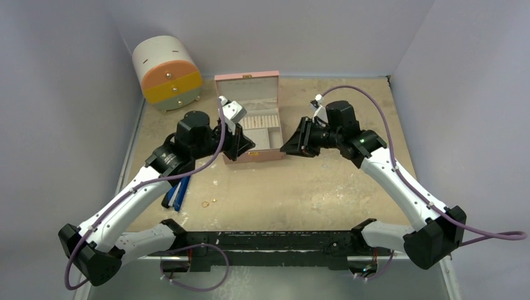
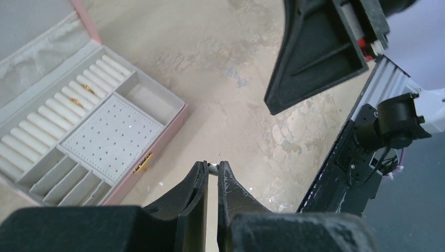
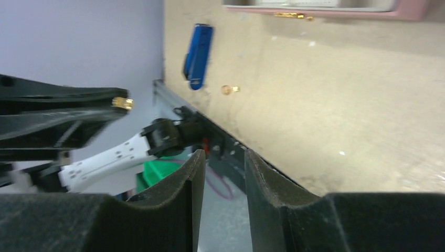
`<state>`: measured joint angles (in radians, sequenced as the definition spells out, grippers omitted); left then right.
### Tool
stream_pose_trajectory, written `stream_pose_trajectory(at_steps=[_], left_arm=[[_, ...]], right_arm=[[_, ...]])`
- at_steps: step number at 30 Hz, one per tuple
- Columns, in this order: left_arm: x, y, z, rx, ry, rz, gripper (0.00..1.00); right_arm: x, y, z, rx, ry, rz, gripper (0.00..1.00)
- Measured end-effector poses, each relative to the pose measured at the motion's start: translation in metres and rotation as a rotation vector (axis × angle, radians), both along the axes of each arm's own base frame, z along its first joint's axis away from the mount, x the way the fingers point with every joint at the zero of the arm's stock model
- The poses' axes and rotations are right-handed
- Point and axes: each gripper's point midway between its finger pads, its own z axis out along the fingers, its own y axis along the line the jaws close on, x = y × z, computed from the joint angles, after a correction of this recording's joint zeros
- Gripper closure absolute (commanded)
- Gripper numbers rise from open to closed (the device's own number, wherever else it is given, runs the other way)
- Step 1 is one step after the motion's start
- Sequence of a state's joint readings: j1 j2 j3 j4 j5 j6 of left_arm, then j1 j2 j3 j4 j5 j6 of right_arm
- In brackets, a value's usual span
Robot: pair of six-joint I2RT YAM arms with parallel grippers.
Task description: Organize the mixed jewelry
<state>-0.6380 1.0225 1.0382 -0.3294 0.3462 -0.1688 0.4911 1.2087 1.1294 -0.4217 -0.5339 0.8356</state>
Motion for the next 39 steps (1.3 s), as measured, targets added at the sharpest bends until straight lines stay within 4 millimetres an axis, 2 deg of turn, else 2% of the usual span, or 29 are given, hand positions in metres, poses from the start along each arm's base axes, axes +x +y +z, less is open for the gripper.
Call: stream_pose_trajectory(at_steps=[8, 12, 15, 19, 28, 39], left_arm=[[0.037, -0.003, -0.005, 0.106, 0.195, 0.165, 1.00], [0.056, -0.005, -0.020, 0.190, 0.278, 0.234, 1.00], [0.068, -0.002, -0.040, 0.277, 0.343, 0.295, 1.00], [0.080, 0.001, -0.055, 0.362, 0.395, 0.343, 1.00], [0.101, 0.005, -0.075, 0.505, 0.453, 0.416, 1.00], [0.112, 0.023, -0.121, 0.716, 0.527, 0.492, 1.00]], right_arm=[[0.008, -0.029, -0.032, -0.211, -0.047, -0.057, 0.63], [0.010, -0.040, -0.040, -0.278, -0.061, -0.070, 0.63], [0.011, -0.045, -0.042, -0.311, -0.070, -0.076, 0.63], [0.012, -0.049, -0.043, -0.338, -0.082, -0.083, 0.63], [0.013, -0.054, -0.045, -0.363, -0.079, -0.095, 0.63], [0.011, -0.055, -0.046, -0.367, -0.072, -0.093, 0.63]])
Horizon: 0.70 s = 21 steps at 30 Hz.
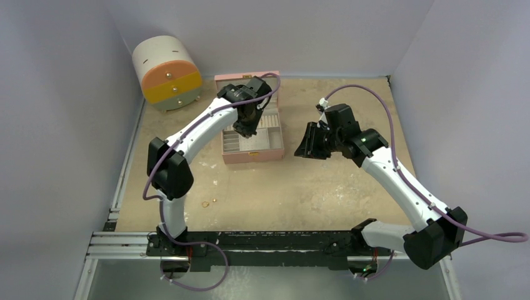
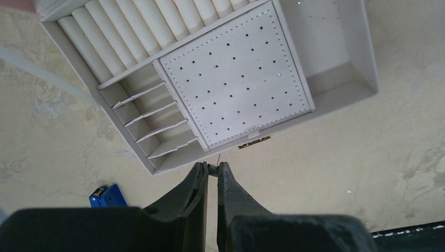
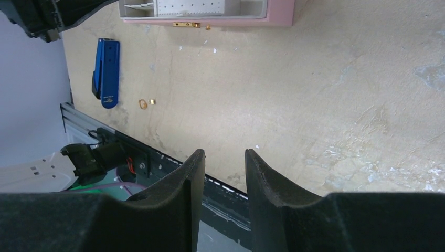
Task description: Organize the mixed jewelry
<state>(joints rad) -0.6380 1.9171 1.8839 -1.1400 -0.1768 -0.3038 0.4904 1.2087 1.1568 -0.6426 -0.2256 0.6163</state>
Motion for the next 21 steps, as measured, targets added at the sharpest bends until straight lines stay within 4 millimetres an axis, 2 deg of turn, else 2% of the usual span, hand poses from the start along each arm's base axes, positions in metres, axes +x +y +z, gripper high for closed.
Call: stream_pose_trajectory(at_steps=[21], left_arm=[[0.009, 0.004, -0.052, 0.109, 0.083, 0.009, 1.00]], right_arm=[[-0.002, -0.001, -0.004, -0.006, 0.012, 0.000, 0.63]])
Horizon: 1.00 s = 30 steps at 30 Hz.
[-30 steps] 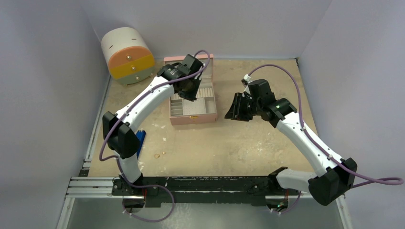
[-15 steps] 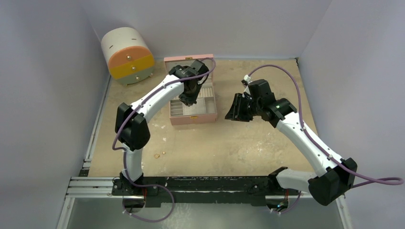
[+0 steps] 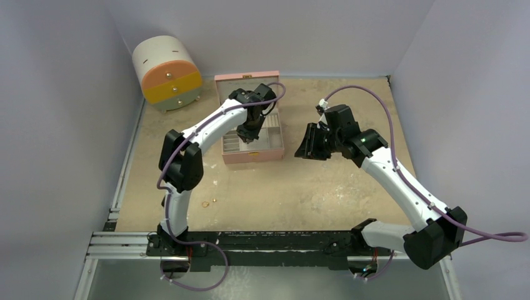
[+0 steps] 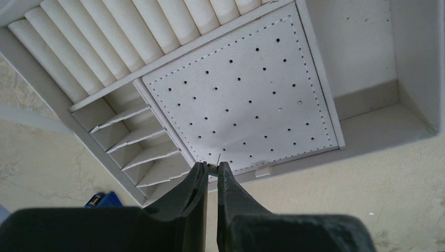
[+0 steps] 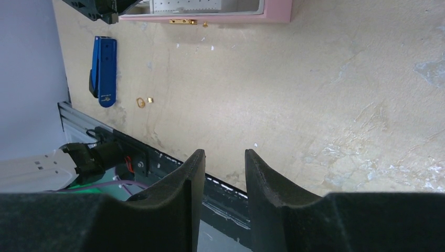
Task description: Organize the mixed jewelry
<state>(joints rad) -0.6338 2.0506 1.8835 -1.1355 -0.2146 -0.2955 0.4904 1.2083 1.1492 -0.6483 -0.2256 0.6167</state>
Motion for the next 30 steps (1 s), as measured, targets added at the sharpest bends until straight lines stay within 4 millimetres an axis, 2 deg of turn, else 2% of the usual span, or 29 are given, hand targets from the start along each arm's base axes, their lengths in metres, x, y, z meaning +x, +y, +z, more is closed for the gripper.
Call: stream_pose_trajectory(at_steps=[18, 30], left_arm=[[0.009, 0.007, -0.012, 0.010, 0.010, 0.024, 1.00], [0.011, 0.005, -0.011, 0.003, 0.003, 0.021, 1.00]], right_arm=[[-0.001, -0.001, -0.004, -0.004, 0.008, 0.000, 0.63], [-0.002, -0.001, -0.005, -0.005, 0.011, 0.000, 0.64]])
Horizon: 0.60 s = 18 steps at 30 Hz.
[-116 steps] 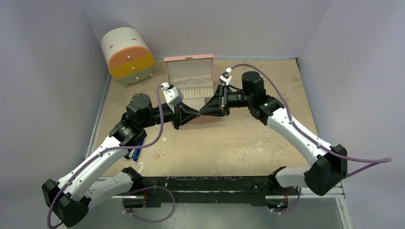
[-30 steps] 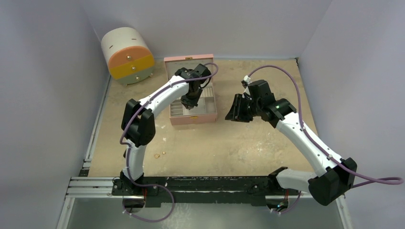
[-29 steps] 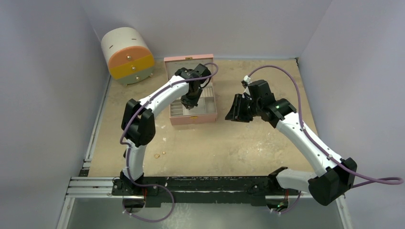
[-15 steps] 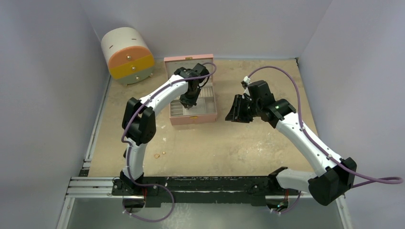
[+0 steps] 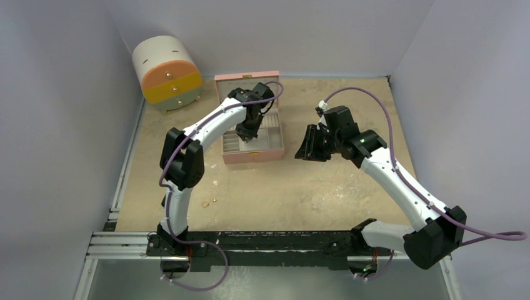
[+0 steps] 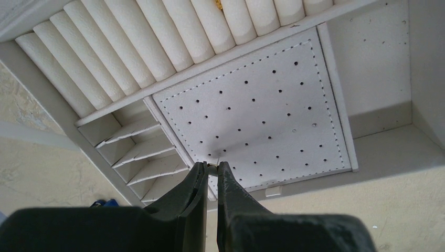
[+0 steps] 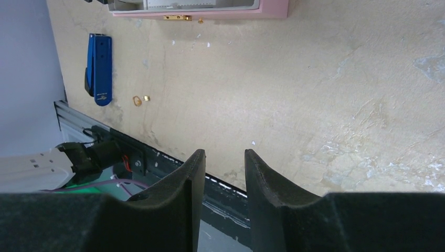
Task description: Organize the mixed jewelry
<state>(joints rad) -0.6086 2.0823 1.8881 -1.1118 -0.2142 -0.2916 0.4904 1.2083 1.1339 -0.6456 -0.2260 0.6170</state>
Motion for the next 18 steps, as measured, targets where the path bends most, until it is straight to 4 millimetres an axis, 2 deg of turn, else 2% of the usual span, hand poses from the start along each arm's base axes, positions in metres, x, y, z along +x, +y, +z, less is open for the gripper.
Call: stream_pose_trajectory(at_steps=[18], left_arm=[[0.0055, -0.0038, 0.0015, -0.015, -0.022, 0.000, 1.00]], right_arm=[[-0.0014, -0.0006, -0.0039, -0.004, 0.009, 0.001, 0.64]])
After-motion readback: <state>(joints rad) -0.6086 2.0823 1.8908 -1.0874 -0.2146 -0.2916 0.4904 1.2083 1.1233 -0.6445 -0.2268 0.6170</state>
